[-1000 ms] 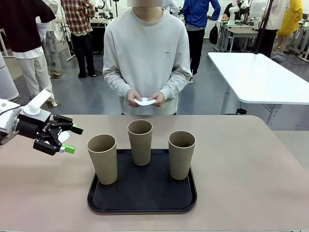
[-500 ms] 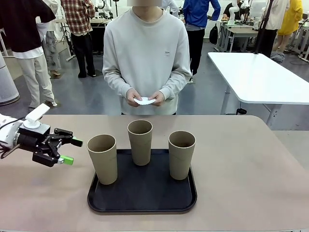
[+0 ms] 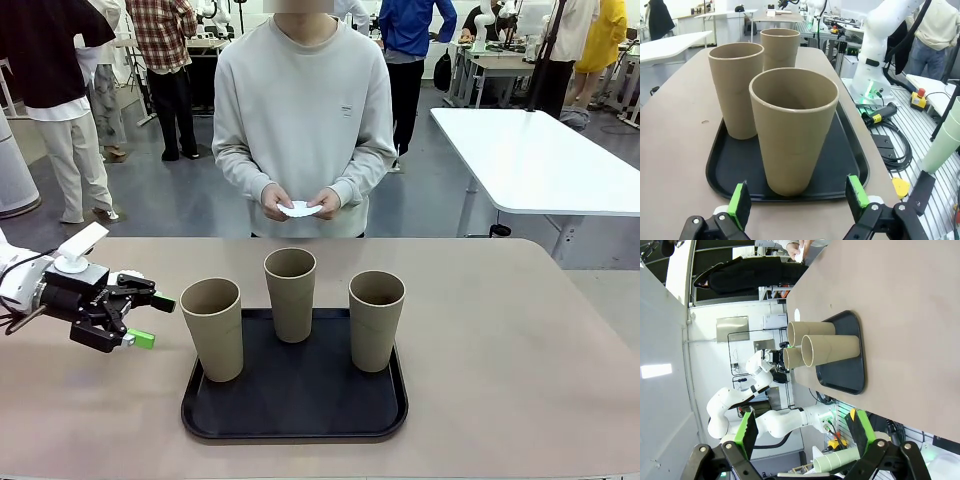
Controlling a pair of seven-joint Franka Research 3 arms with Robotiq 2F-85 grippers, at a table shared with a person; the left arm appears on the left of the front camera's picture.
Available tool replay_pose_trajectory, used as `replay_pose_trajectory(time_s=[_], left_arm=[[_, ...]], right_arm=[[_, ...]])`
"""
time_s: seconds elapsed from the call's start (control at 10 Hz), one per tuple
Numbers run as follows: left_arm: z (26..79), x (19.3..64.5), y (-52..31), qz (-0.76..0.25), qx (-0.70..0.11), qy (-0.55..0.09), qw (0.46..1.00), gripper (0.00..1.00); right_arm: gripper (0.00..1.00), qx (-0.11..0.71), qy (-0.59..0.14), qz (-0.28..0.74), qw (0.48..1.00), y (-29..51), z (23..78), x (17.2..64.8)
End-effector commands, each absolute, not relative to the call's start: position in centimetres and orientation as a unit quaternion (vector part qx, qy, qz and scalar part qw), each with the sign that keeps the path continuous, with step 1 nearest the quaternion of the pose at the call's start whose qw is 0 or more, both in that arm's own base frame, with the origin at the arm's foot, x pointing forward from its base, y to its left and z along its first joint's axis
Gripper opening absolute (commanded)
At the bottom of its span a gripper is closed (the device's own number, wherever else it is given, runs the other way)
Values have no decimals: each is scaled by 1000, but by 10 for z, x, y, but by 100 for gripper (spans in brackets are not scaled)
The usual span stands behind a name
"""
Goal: Place coasters on the table and set cups on them.
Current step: Pick up one Reusable plastic cup and place it on a coaster set by the human.
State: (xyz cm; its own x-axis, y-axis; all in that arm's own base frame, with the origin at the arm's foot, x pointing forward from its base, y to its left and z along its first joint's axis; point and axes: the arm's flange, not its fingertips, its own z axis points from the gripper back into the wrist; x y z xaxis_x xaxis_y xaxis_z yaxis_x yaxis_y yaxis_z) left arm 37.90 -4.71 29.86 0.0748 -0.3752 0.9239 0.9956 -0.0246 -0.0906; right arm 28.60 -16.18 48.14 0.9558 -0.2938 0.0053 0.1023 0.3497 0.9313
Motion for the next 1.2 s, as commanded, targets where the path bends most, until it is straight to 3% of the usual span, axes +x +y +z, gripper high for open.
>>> replay_pose_trajectory(time_s=[0.0,1.1], left_arm=[[301,379,-47,-575,-425,-367,595,100],[266,409,-86,-580,-455,-391,551,100]], right_arm=[[100,567,-94,-115,810,-162,482,289],[100,567,-94,-115,810,-162,482,289]])
